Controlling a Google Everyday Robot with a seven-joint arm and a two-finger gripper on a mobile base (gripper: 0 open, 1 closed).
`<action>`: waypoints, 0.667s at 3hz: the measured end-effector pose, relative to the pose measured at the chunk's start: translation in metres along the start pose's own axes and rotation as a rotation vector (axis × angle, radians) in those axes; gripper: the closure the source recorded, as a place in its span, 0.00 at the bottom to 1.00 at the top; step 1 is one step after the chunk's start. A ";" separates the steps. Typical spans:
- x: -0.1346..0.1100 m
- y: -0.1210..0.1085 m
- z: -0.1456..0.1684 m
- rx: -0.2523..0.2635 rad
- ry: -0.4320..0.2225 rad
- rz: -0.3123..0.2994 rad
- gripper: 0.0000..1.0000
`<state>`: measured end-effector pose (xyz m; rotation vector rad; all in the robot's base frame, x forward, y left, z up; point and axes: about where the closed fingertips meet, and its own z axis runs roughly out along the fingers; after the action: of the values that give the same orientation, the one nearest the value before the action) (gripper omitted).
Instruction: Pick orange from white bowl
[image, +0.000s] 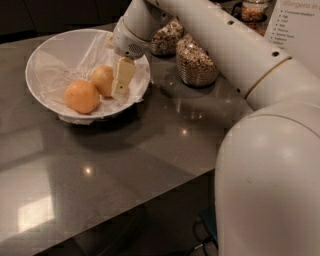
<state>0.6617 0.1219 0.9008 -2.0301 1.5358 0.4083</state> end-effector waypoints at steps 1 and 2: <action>-0.005 -0.003 0.001 0.028 -0.017 -0.019 0.00; -0.014 -0.007 0.005 0.081 -0.049 -0.037 0.00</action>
Offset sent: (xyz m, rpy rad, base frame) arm 0.0041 0.0100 0.0095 0.0805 -0.0943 -0.0140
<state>0.6646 0.1366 0.9061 -1.9689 1.4596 0.3729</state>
